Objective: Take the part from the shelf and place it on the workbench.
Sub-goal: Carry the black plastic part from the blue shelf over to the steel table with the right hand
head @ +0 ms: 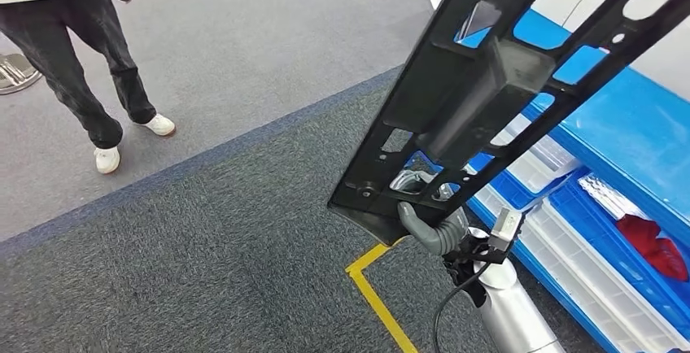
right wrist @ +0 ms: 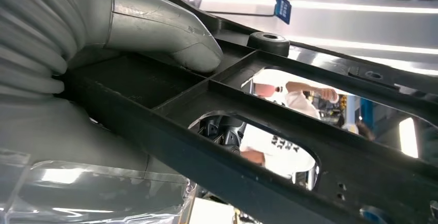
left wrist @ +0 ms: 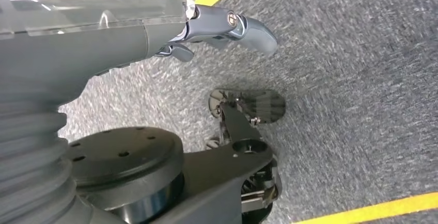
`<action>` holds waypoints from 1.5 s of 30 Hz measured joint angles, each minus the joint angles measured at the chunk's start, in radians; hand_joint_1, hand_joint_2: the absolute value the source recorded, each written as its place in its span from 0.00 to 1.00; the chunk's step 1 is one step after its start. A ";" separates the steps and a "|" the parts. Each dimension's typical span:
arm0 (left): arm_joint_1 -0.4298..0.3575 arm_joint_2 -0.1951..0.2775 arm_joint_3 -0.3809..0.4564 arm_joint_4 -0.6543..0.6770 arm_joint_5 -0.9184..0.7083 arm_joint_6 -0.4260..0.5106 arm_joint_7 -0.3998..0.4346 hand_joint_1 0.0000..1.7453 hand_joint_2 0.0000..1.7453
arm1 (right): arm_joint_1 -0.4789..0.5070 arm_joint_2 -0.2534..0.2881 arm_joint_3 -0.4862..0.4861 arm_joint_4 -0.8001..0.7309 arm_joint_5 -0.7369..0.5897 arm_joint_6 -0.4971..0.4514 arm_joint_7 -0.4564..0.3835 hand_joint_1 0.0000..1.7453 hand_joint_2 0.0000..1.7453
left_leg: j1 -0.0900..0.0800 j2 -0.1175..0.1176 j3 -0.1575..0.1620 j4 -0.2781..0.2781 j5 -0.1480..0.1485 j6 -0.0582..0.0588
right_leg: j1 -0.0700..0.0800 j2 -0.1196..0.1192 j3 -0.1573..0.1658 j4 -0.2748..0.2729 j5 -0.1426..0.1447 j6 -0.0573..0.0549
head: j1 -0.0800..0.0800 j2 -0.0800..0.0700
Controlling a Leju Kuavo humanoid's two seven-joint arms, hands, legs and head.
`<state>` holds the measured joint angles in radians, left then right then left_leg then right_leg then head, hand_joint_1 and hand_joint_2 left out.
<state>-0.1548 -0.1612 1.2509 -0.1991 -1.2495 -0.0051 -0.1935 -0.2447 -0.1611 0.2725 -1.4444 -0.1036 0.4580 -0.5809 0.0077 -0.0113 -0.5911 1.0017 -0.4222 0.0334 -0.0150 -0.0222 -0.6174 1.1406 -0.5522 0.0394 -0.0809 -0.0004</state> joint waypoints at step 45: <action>0.011 -0.021 0.001 0.002 0.011 0.018 0.023 0.00 1.00 | 0.100 -0.027 -0.143 -0.068 -0.028 0.063 -0.002 0.96 1.00 | -0.001 -0.059 -0.058 0.094 -0.044 -0.048 | -0.017 0.035 0.057 -0.123 0.074 -0.035 | 0.000 0.000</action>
<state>-0.1443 -0.1818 1.2516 -0.1968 -1.2383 0.0126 -0.1703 -0.1450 -0.1885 0.1296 -1.5128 -0.1311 0.5210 -0.5829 0.0068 -0.0705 -0.6490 1.0954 -0.4663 -0.0149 -0.0319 0.0130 -0.5603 1.0175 -0.4783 0.0044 -0.0812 -0.0004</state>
